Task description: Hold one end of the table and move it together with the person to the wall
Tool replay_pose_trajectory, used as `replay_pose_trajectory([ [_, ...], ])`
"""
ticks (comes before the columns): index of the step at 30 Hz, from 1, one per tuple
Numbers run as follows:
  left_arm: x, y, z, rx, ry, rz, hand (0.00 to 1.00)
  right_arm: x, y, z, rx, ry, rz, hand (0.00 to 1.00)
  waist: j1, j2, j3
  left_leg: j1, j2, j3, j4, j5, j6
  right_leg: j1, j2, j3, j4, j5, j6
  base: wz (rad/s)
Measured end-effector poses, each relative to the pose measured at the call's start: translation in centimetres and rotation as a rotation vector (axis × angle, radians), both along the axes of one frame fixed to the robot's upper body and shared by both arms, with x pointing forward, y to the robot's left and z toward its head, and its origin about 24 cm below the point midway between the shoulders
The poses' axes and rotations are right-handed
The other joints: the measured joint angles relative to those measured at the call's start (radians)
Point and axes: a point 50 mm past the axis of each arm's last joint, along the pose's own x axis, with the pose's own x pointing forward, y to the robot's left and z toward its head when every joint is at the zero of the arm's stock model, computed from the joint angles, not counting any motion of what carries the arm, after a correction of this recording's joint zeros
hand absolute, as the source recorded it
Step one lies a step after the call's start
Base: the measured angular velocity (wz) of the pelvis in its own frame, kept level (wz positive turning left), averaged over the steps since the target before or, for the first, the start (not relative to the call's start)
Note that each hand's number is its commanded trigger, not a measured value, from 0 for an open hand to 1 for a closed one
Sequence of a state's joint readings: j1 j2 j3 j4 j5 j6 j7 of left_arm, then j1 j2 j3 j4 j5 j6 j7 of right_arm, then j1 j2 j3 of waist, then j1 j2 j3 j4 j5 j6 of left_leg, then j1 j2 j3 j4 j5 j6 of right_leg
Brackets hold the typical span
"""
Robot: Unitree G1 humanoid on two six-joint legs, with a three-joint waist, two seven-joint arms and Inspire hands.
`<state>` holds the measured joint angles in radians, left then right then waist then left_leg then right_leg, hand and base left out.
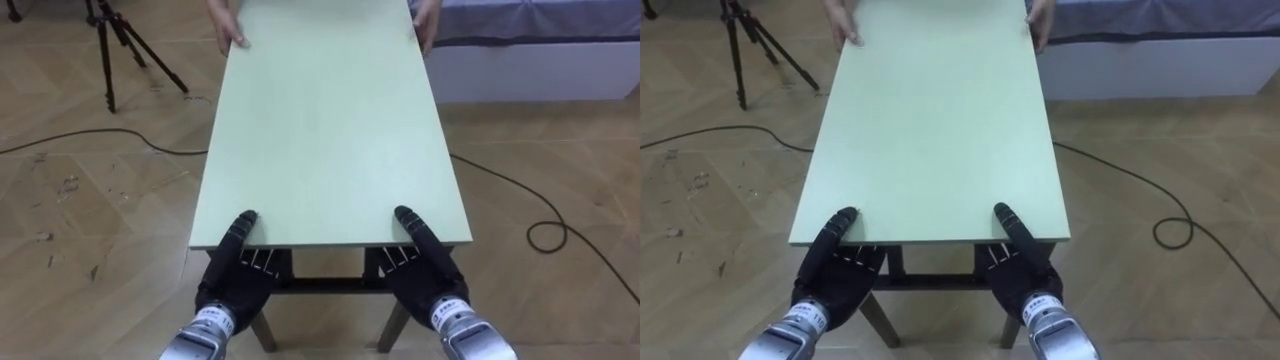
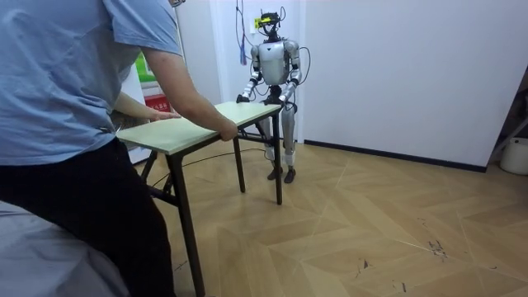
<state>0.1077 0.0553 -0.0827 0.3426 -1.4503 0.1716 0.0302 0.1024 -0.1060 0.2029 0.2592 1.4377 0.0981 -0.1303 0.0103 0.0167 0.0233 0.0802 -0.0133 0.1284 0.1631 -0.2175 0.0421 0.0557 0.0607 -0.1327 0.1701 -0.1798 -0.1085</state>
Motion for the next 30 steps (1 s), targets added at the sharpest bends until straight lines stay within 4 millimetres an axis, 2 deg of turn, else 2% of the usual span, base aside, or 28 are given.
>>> replay_pose_trajectory([
  [11, -0.8, -0.1, -0.1, 0.004, -0.014, -0.003, 1.00, -0.2, -0.3, 0.1, -0.021, -0.039, 0.019, 1.00, -0.001, 0.004, -0.0026, -0.003, 0.000, 0.006, 0.000, 0.000, 0.000, -0.004, -0.001, 0.004, 0.000, 0.000, 0.000, -0.01],
  [15, -1.5, -0.2, 1.1, -0.002, -0.064, -0.011, 1.00, -0.8, -0.5, 1.4, -0.027, -0.098, 0.028, 1.00, 0.003, 0.004, -0.0028, -0.006, 0.000, 0.006, 0.003, 0.000, 0.000, -0.006, 0.000, 0.007, 0.000, 0.000, 0.000, -0.02],
  [18, -1.6, -0.1, 1.6, 0.015, -0.084, -0.016, 1.00, -1.0, -0.6, 1.6, -0.016, -0.111, 0.024, 1.00, 0.004, 0.009, -0.0056, -0.004, 0.000, 0.006, 0.004, 0.000, 0.000, -0.005, 0.000, 0.008, 0.001, 0.000, 0.000, -0.02],
  [25, -1.1, -0.2, 2.9, 0.049, -0.145, -0.022, 1.00, -1.5, -0.3, 2.4, 0.013, -0.157, 0.000, 1.00, 0.004, 0.008, -0.0066, -0.005, 0.000, 0.005, 0.004, 0.000, 0.000, -0.005, -0.001, 0.003, 0.001, 0.000, 0.000, 0.01],
  [30, -1.4, -0.4, 3.5, 0.085, -0.173, -0.040, 1.00, -2.5, -0.4, 2.7, 0.027, -0.179, -0.019, 1.00, 0.012, 0.006, -0.0081, -0.005, 0.000, 0.006, 0.004, 0.000, 0.000, -0.005, -0.001, 0.006, 0.001, 0.000, 0.000, 0.00],
])
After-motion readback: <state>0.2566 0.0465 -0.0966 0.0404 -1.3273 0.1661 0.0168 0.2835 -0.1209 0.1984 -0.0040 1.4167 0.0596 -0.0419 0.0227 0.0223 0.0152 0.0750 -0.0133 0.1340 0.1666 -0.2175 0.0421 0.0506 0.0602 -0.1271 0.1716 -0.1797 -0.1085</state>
